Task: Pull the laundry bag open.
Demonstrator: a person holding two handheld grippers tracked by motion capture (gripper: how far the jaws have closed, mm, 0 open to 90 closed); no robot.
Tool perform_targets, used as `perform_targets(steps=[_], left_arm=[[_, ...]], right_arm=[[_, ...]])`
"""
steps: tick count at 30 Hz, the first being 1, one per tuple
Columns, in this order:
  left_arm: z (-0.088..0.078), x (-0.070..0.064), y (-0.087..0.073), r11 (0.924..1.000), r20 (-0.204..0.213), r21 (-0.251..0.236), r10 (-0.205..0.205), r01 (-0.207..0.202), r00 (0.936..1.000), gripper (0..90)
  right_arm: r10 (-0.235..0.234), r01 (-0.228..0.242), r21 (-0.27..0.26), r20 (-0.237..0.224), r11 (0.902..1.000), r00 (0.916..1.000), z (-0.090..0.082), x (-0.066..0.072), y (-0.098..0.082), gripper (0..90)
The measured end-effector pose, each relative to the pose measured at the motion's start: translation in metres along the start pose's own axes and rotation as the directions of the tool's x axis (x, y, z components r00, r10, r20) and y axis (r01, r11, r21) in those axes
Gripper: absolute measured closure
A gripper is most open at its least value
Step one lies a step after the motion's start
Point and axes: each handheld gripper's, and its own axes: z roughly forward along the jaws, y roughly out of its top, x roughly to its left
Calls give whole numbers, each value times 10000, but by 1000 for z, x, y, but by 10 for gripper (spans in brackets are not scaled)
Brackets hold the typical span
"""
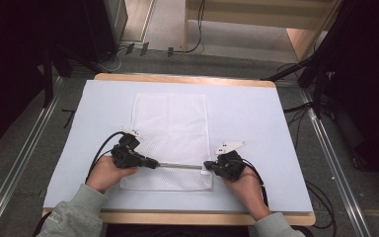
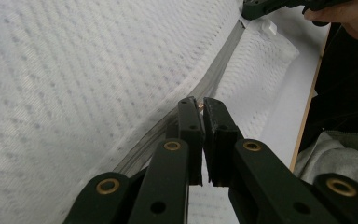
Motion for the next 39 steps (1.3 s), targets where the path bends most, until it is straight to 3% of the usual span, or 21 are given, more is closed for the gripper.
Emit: perform_targets(steps=[39], left_arm=[[-24,14,-21,9986,-127,-224,-488,486,9987,880]], right_arm=[[4,-5,113,82,9999,10000,0,2,1,900]])
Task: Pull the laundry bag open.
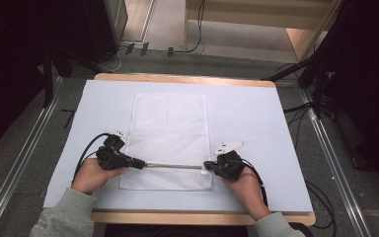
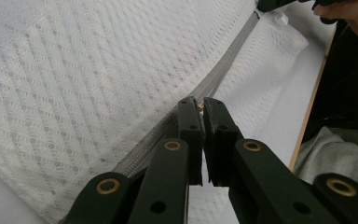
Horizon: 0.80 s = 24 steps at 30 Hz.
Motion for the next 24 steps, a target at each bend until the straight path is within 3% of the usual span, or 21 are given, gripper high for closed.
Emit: perform_targets(steps=[24], left_arm=[[-24,15,-18,9989,-344,-282,-388,378,9987,880]], right_arm=[[-48,48,77,-51,10000,10000,0,-1,1,900]])
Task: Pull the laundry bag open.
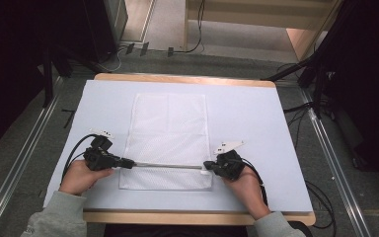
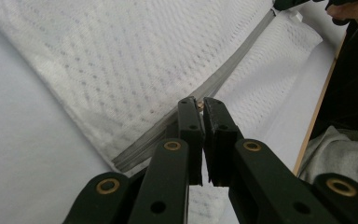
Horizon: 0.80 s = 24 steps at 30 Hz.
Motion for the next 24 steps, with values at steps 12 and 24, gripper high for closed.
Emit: perform_targets(steps=[12,24], left_arm=[[-5,4,-3,9999,-138,-15,-139,139,9998,880],[-28,19,-18,9978,-402,-373,-570,555,9976,880]], right_arm=[[35,-35,25,6,10000,10000,0,0,0,900],[118,-118,31,11,9999,9999,0,0,0,900]])
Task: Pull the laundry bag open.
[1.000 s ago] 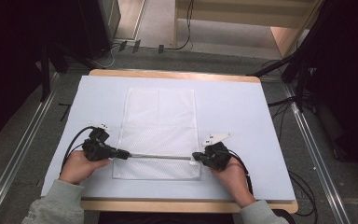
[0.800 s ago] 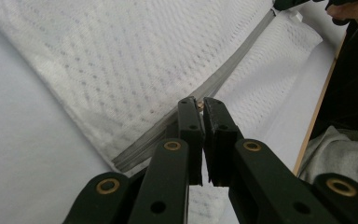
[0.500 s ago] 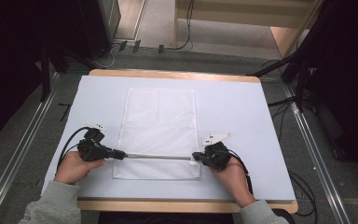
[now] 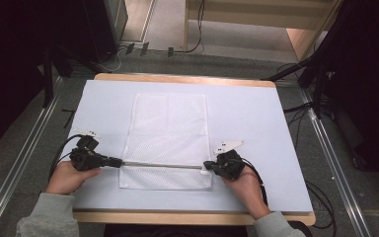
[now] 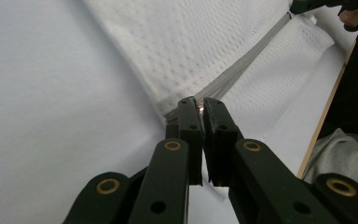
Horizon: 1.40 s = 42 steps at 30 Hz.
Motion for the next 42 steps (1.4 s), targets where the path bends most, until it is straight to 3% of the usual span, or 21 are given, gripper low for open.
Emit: perform_targets(steps=[5,15,16,20,22,25,29,32,42], left_arm=[[-2,3,-4,9999,23,45,91,-91,10000,880],[1,0,-6,9999,-58,43,-150,151,9999,878],[1,0,-7,9999,-64,65,-109,109,9999,877],[4,-1,-9,9996,45,113,-251,250,9997,870],[4,0,-10,9999,33,111,-40,40,10000,866],[2,-1,-10,9997,-15,-185,165,-165,9999,789],[-2,-3,-8,9954,-480,-739,568,-603,9972,640],[-4,-3,-7,9918,-935,-961,755,-845,9928,588],[-8,5,-6,9870,-1728,-1249,791,-1015,9818,429]], right_arm=[[-14,14,0,-8,10000,10000,0,0,0,900],[288,-283,230,-219,9993,9993,0,-3,3,900],[107,-103,208,-212,9997,9997,1,-4,4,900],[199,-190,357,-256,9992,9995,0,-5,6,900],[239,-225,413,-334,9989,9992,0,-5,8,900],[540,-532,123,-708,9985,9960,-3,-6,11,882],[310,-320,-150,-633,9994,9975,-7,-6,14,822],[310,-330,-343,-571,9989,9979,-9,-9,15,779],[436,-455,-715,-286,9964,9986,-18,-23,15,607]])
